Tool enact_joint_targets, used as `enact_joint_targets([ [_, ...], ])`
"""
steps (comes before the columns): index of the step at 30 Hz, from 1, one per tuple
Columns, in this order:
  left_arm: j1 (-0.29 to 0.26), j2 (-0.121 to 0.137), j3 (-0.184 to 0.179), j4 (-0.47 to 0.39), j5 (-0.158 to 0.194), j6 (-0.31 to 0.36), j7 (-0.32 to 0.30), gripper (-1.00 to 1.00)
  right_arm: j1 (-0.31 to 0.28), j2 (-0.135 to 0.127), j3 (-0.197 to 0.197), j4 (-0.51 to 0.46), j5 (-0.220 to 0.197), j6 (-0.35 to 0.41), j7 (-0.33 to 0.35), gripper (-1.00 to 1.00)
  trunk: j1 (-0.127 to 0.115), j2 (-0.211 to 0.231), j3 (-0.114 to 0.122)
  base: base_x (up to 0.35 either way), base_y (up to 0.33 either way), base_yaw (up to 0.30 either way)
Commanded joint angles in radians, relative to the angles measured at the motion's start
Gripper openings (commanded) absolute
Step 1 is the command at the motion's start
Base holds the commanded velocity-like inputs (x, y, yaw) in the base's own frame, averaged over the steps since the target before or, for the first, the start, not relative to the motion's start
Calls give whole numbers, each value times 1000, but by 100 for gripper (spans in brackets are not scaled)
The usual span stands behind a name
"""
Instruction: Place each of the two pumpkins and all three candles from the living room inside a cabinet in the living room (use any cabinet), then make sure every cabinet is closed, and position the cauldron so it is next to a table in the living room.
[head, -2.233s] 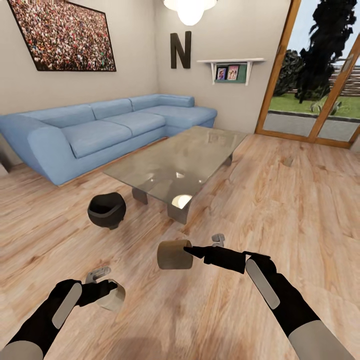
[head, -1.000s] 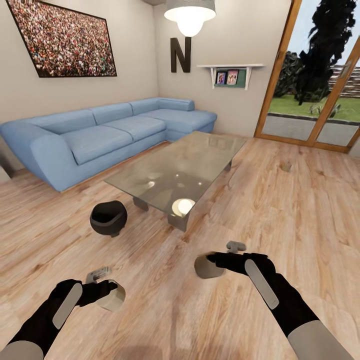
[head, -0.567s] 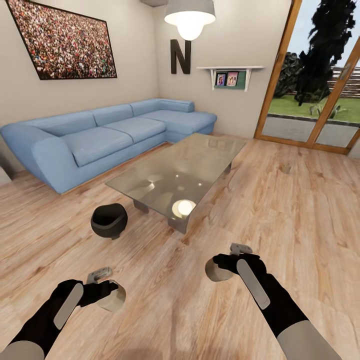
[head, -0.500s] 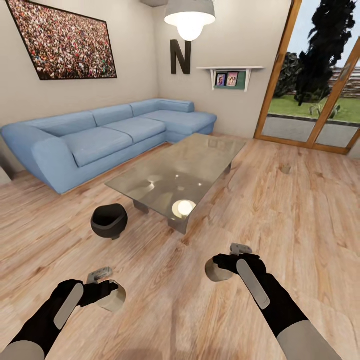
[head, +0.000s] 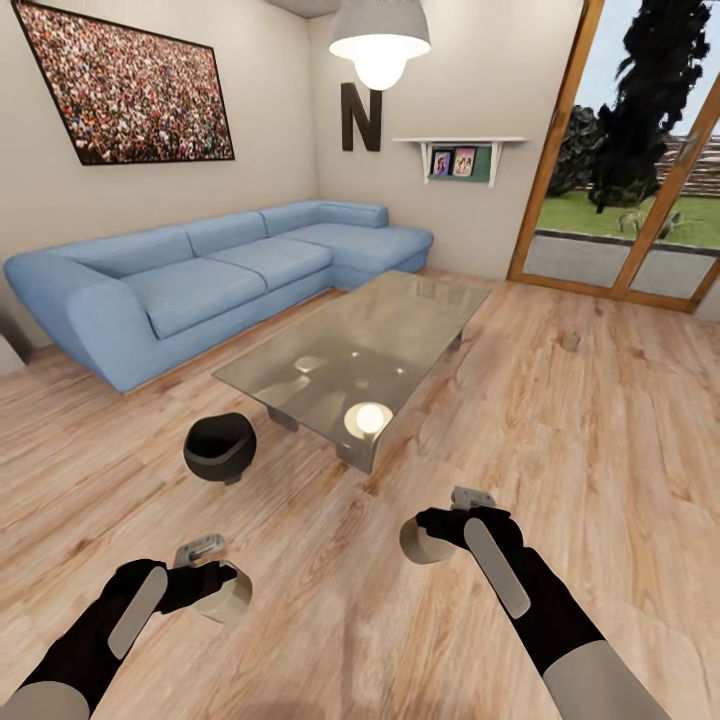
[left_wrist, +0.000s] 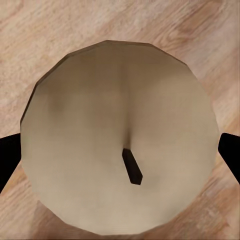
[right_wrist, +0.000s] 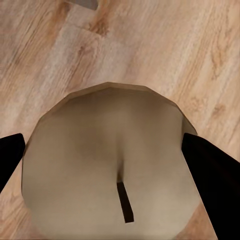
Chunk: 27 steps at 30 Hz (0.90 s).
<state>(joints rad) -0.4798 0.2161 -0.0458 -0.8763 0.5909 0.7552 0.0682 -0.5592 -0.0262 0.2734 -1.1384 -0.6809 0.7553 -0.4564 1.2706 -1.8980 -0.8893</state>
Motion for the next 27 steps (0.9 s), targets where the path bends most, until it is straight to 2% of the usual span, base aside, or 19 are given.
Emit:
enact_joint_targets([
  [1,0,1,-3,-1,9,3,7,-100,-1,-1,3,-1,-11,1,-10,-100,-4,7,2,0,0,0],
  [5,0,0,-3,-1,9,3,7,-100,-1,-1,3,-1,-11,2,-9,-100,-19,35,13,0,0,-87],
  [10,0,2,-3,-1,10,3,7,-100,-1,-1,2,0,-11,2,-7,-100,-39,70,28,0,0,-244],
  [16,0,2,-1,-3,13,3,6,-100,-1,-2,1,0,-11,2,-4,-100,-39,70,28,0,0,-275],
  [23,0,2,0,-3,14,3,7,-100,-1,-1,0,2,-11,2,-4,-100,-65,119,50,0,0,-279],
  [27,0,2,-3,-3,13,3,7,-100,-1,-1,-38,3,-26,2,-2,-100,-81,147,63,-6,0,-279],
])
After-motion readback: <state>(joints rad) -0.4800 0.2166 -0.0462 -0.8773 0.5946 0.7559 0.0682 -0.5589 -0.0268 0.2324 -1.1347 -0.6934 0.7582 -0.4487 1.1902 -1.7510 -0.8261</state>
